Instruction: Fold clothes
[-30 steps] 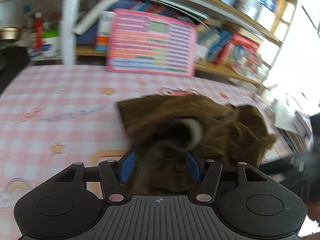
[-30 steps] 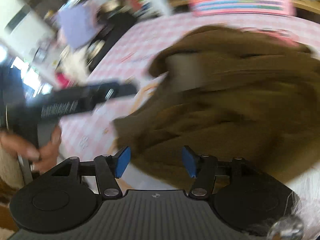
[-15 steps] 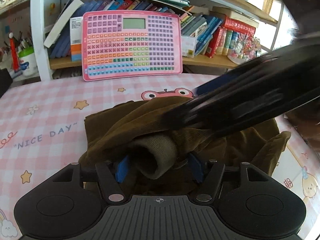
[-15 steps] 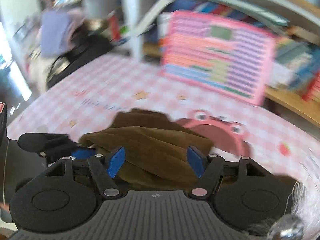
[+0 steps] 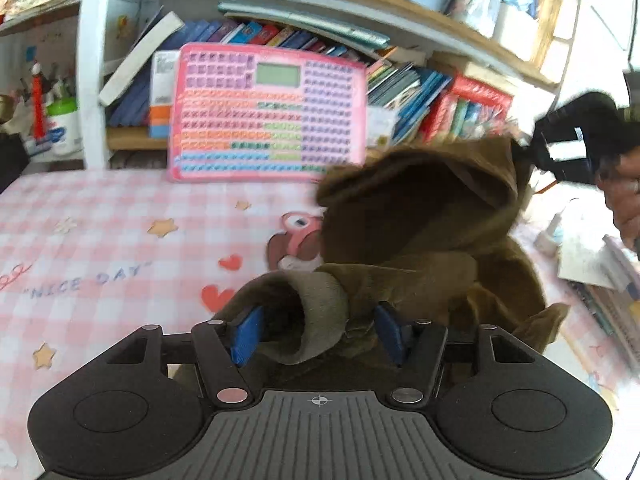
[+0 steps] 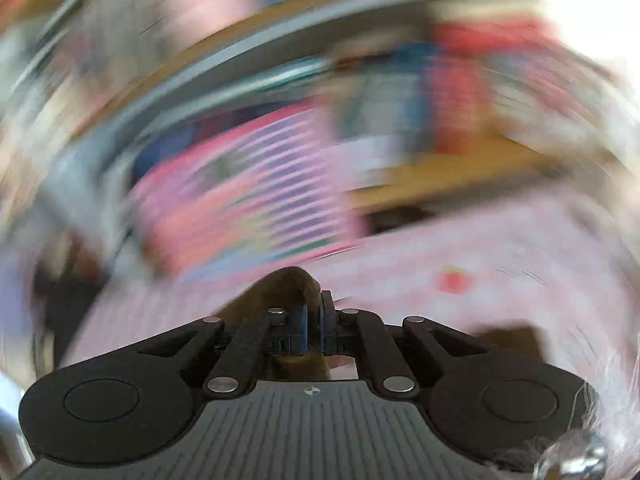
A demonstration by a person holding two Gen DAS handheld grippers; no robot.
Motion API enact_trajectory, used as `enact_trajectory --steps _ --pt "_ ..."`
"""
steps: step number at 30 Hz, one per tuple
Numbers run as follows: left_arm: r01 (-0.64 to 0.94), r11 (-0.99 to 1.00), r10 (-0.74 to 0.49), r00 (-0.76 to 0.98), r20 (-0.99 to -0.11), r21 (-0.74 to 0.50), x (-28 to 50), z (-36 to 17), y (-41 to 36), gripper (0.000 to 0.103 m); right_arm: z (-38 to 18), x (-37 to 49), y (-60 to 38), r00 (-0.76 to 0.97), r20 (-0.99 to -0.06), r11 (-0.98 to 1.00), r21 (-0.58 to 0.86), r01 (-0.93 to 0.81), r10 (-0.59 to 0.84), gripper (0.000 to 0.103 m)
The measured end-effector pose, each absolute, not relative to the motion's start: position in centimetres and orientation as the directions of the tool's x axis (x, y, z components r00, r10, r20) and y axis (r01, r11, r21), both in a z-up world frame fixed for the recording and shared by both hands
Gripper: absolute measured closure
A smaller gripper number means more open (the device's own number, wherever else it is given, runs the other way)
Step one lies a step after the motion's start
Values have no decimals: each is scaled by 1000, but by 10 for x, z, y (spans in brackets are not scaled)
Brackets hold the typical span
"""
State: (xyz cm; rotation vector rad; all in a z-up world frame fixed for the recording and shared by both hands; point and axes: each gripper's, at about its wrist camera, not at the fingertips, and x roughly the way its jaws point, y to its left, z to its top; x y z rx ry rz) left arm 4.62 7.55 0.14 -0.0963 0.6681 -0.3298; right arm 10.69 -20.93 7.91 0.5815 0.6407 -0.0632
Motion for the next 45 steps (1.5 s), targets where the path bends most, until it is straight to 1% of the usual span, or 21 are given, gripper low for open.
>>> enact_trajectory --steps 1,2,3,5,9,11,14,16,17,18,19,20,21,22,24,25,28,30,36,39,45 --pt "291 935 -355 730 -584 -205 48 2 75 76 75 99 -227 804 -584 802 528 278 106 98" --pt "299 927 -375 716 -588 -228 51 2 75 96 70 90 -241 804 -587 769 557 313 98 98" --pt "305 918 -396 703 -590 -253 55 1 75 99 65 82 -251 804 -586 742 583 331 102 98" --pt "284 885 -452 708 -542 -368 55 7 90 101 58 64 -266 815 -557 665 672 327 162 98" --pt "249 798 -501 781 -373 -549 31 35 142 102 52 25 -290 853 -364 383 898 216 374 98" --pt "167 757 -446 838 -314 -632 25 42 174 102 56 16 -297 878 -247 272 952 141 410 98" --pt "-5 690 -308 903 -300 -724 45 36 215 102 54 22 -312 934 -165 100 985 140 317 98" --pt "-80 723 -229 909 -347 -686 73 29 222 101 40 51 -320 945 -182 28 983 182 270 93" --pt "-141 742 -185 896 -403 -655 90 23 224 101 36 68 -324 935 -227 41 974 224 273 91" --pt "-200 765 -157 865 -478 -613 104 17 225 98 36 80 -323 918 -294 109 955 274 267 81" --pt "-255 784 -126 827 -548 -565 118 11 226 95 37 92 -322 897 -363 184 928 324 254 50" --pt "-304 801 -97 784 -613 -515 131 5 228 84 37 95 -319 876 -419 261 897 357 239 40" --pt "-325 815 -92 745 -661 -480 136 -1 229 81 37 95 -315 855 -470 335 859 386 221 41" --pt "-324 829 -83 734 -674 -456 134 -4 230 81 36 96 -311 832 -519 407 815 411 198 42" --pt "-306 841 -83 742 -665 -446 114 -6 233 70 30 83 -308 807 -562 518 753 406 185 42" --pt "-298 845 -84 745 -662 -443 102 -7 235 68 26 74 -306 791 -585 572 715 401 177 42" --pt "-286 858 -86 740 -667 -427 66 -14 238 67 12 40 -295 707 -699 738 533 414 108 44" --pt "-286 867 -86 721 -687 -408 45 -21 237 67 0 20 -289 663 -746 805 429 410 60 44" --pt "-230 875 -128 739 -661 -427 33 -29 227 67 -27 -19 -268 615 -787 849 291 442 -51 47" --pt "-198 915 -110 717 -688 -353 51 -35 214 67 -40 -23 -258 573 -817 851 255 459 -65 55" --pt "-167 952 -75 686 -723 -257 81 -46 202 68 -43 -28 -238 565 -818 903 157 400 -109 64"
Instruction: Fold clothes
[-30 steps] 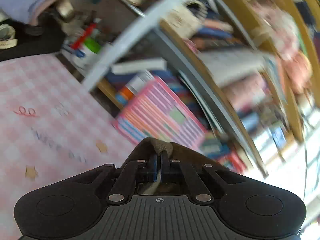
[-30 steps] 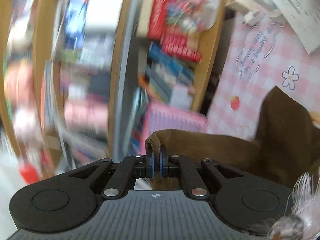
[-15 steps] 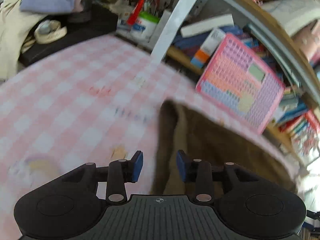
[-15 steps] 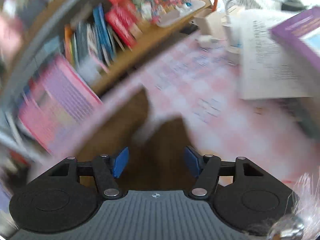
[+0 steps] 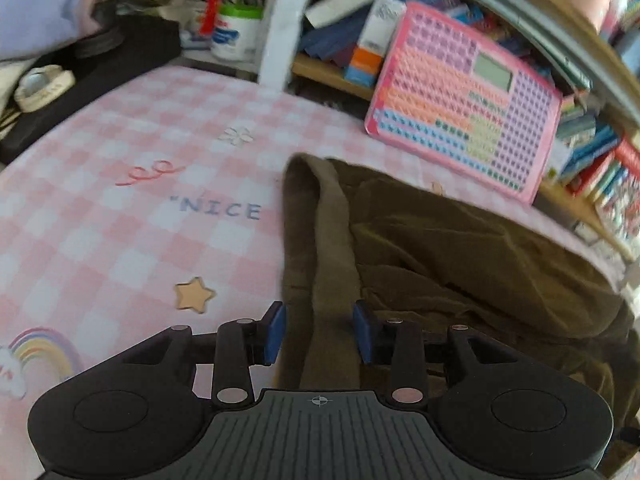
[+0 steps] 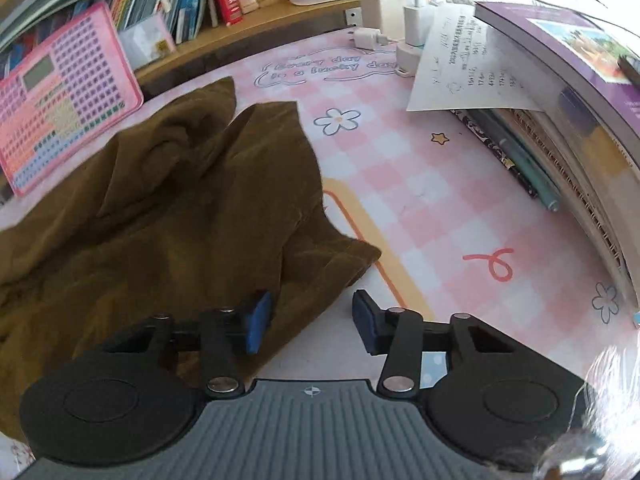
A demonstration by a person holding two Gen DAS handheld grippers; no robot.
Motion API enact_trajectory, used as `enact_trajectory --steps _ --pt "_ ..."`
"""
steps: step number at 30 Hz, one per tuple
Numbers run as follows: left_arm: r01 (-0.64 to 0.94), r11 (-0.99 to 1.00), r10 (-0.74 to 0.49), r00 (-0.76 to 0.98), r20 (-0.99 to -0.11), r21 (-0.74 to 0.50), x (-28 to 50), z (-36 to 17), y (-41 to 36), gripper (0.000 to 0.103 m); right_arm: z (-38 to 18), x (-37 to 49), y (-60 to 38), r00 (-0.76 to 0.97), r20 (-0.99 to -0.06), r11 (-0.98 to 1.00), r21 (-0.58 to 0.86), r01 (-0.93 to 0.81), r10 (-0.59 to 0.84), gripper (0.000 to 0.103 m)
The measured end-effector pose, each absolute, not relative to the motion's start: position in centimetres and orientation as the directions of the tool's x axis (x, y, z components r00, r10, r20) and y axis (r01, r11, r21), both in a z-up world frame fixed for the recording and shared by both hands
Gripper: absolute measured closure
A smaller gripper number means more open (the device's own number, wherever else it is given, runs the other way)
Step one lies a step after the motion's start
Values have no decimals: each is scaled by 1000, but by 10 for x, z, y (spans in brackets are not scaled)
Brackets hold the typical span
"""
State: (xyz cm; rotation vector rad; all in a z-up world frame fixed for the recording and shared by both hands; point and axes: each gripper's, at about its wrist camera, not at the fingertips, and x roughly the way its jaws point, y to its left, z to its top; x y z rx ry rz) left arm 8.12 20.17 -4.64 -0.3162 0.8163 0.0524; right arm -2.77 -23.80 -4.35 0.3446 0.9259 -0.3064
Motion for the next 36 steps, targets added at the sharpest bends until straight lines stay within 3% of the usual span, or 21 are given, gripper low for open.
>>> enact_trajectory --steps 4,10,16,17,18,20,22,27,32,36 --pt "-140 960 -81 693 -716 -244 78 -43 194 71 -43 -31 -228 562 -820 918 135 374 -108 71" --pt "-34 964 -164 709 -686 -265 53 -33 193 71 -42 -34 -222 562 -819 919 128 374 -114 74" --pt "-97 920 -212 692 -690 -380 49 -45 213 72 -42 -34 -219 563 -819 917 135 374 -109 74" --pt "-88 906 -241 697 -676 -414 49 -46 214 78 -42 -34 -218 563 -819 918 134 373 -109 74" --pt "-85 883 -279 696 -662 -462 49 -45 216 95 -42 -34 -218 564 -819 918 135 374 -110 74" --pt "-77 832 -351 694 -629 -550 49 -42 218 102 -42 -35 -217 564 -818 915 139 379 -109 74" --pt "-54 821 -376 700 -608 -569 42 -31 214 103 -41 -34 -218 564 -819 912 145 383 -106 74" --pt "-210 847 -169 764 -622 -488 0 -19 265 102 -35 -40 -220 562 -827 886 248 392 -17 73" --pt "-343 889 1 662 -750 -302 -15 -34 308 99 -26 -53 -212 588 -798 859 387 336 130 65" --pt "-428 869 99 642 -760 -249 -27 -35 318 96 -30 -60 -208 580 -786 814 472 339 214 65"
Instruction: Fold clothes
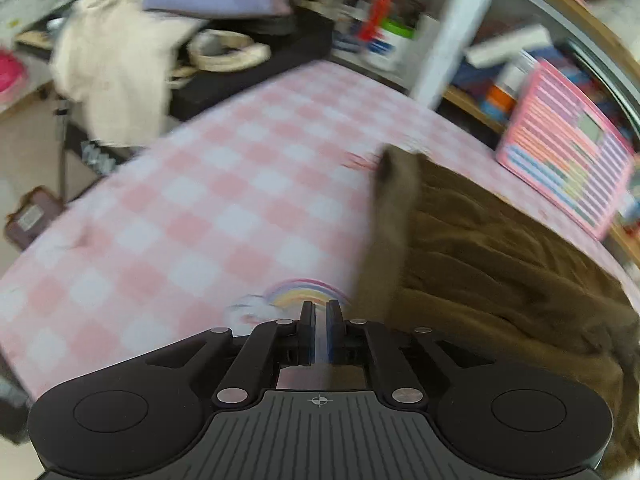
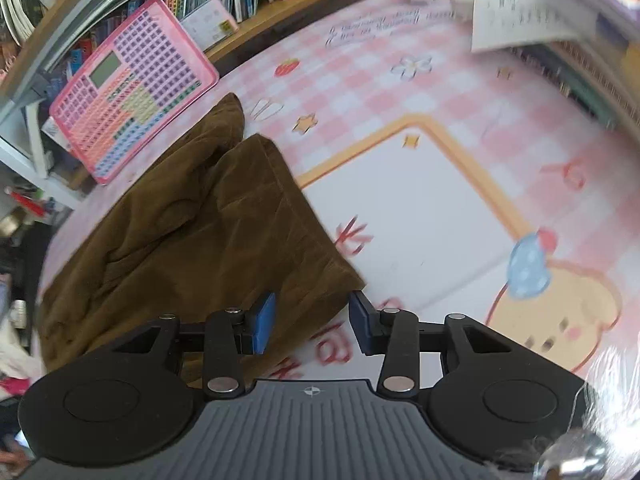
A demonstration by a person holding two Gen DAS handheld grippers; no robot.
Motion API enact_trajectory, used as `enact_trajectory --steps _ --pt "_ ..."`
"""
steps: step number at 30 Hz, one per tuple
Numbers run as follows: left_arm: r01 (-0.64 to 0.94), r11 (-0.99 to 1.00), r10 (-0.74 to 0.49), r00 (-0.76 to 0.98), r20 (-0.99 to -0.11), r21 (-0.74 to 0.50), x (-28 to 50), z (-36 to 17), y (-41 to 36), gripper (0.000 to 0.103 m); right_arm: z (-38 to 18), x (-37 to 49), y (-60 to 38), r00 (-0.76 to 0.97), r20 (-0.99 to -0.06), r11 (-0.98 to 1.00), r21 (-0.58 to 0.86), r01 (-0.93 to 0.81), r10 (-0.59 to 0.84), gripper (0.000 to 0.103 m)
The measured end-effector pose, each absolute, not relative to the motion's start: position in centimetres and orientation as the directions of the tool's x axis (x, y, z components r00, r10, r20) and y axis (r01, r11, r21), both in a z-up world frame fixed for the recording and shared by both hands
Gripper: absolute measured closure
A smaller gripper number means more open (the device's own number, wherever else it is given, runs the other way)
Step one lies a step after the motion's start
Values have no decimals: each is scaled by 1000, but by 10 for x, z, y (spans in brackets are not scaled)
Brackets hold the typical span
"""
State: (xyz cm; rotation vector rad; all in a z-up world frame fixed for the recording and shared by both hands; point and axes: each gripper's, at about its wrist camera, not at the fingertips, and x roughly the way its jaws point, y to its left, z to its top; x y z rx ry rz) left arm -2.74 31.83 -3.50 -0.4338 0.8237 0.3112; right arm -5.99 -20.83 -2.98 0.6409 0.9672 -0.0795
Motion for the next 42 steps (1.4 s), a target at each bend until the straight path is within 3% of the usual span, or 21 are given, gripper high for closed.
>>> enact_trajectory --steps 2,5,8,12,14,17,20,22,24,27,29,32,33,38,42 --pt "-447 855 127 672 -730 -263 -37 -27 319 97 -34 -63 -210 578 -776 770 522 366 252 65" --pt "-350 868 43 759 -649 -352 -45 -14 311 97 -41 -64 -218 598 -752 684 592 426 278 65" --pt "-258 886 -56 765 -642 -384 -38 -13 294 97 -46 -59 -223 609 -748 615 617 491 264 66" --pt "-174 879 -178 744 -644 -444 -34 -27 276 97 -50 -46 -220 580 -780 624 579 524 237 97" --pt "-158 880 -210 716 -666 -447 -31 -36 268 97 -47 -42 -216 576 -786 650 562 513 225 100" --pt "-163 883 -222 681 -698 -440 -28 -47 263 97 -20 -48 -212 652 -730 686 582 437 205 100" --pt "-143 870 -264 673 -690 -472 -28 -48 262 97 28 -74 -215 784 -594 683 649 335 179 101" --pt "-118 874 -284 661 -695 -471 -27 -49 260 97 51 -98 -218 819 -555 710 634 305 145 101" --pt "-107 873 -298 653 -696 -476 -28 -52 259 97 46 -116 -220 785 -611 731 582 356 103 101" --pt "-108 857 -323 649 -689 -503 -32 -56 261 97 -6 -127 -224 611 -789 730 454 511 63 100" --pt "-100 857 -331 646 -688 -506 -36 -54 263 96 -32 -135 -225 551 -833 712 417 565 51 99" --pt "-99 865 -316 654 -688 -492 -42 -47 268 95 -33 -141 -220 530 -848 729 354 585 -13 93" --pt "-102 864 -313 658 -685 -493 -43 -45 270 94 -31 -141 -218 525 -850 739 329 588 -40 86" --pt "-146 862 -269 680 -682 -485 -53 -40 280 84 -6 -131 -210 600 -782 813 232 534 -171 85" --pt "-195 849 -237 689 -685 -490 -59 -38 289 79 -1 -115 -187 647 -754 892 212 400 -111 85"
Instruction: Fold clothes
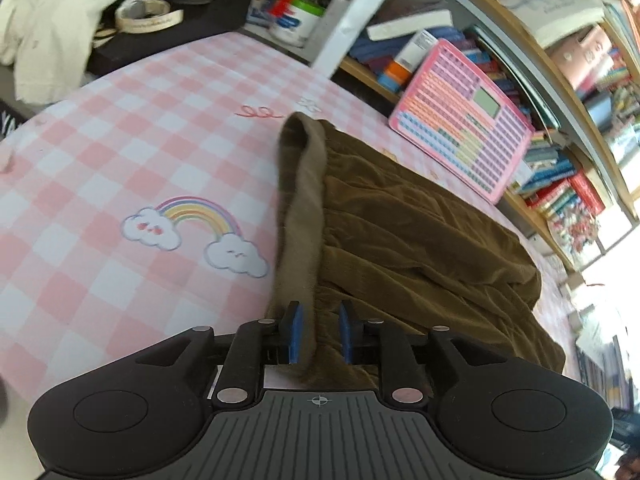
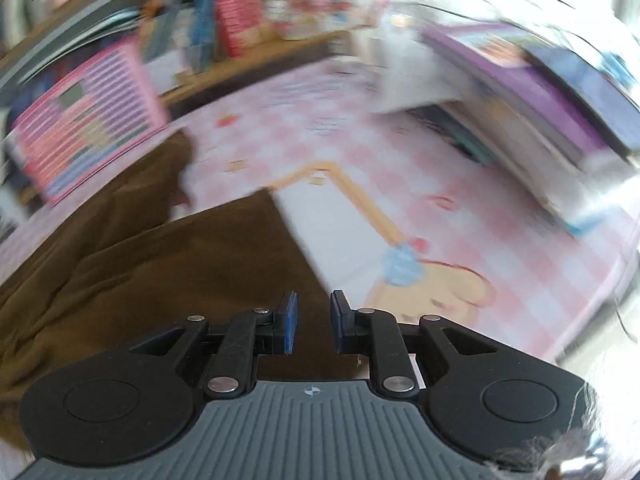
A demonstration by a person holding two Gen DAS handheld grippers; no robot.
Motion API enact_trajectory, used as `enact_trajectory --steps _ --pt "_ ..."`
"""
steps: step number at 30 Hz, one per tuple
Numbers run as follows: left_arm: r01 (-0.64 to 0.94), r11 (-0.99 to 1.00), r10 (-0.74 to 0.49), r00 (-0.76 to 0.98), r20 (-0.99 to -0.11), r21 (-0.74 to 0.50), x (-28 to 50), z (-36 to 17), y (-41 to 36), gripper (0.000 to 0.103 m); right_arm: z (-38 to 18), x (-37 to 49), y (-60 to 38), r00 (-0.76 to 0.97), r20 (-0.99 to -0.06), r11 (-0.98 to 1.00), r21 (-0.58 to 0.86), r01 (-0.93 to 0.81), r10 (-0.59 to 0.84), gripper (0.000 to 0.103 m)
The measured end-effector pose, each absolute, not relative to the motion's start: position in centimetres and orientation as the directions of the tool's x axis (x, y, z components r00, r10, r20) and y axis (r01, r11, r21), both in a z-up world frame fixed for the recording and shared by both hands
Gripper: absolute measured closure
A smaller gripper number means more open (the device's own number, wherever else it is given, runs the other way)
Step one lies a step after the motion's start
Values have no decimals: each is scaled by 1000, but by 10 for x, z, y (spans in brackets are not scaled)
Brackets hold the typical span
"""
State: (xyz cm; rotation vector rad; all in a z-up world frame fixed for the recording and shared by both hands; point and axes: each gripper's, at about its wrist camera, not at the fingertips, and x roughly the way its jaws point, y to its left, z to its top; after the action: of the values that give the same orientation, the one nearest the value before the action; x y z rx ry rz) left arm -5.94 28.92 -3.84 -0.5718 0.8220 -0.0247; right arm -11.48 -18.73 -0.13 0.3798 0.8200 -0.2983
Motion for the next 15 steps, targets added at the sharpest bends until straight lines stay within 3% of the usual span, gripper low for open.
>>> enact_trajectory --steps 2,4,6,14,15 --pt "-239 830 -226 682 -695 -505 -63 -40 295 78 -8 -108 -177 637 -765 910 198 365 -89 85" --pt "-269 804 -229 681 -695 -530 -69 -40 302 69 -17 -100 -170 620 -780 922 175 344 -83 85" --pt "-298 770 -256 665 -701 -564 -73 -43 310 45 -27 -94 -164 593 -800 930 147 336 -88 85" --pt "-451 458 -392 671 -629 -766 -70 -76 322 45 -40 -94 -151 564 -817 956 64 288 -115 85" --pt "-460 421 -396 683 -614 -782 -65 -79 320 50 -40 -95 -151 564 -818 957 59 284 -116 85"
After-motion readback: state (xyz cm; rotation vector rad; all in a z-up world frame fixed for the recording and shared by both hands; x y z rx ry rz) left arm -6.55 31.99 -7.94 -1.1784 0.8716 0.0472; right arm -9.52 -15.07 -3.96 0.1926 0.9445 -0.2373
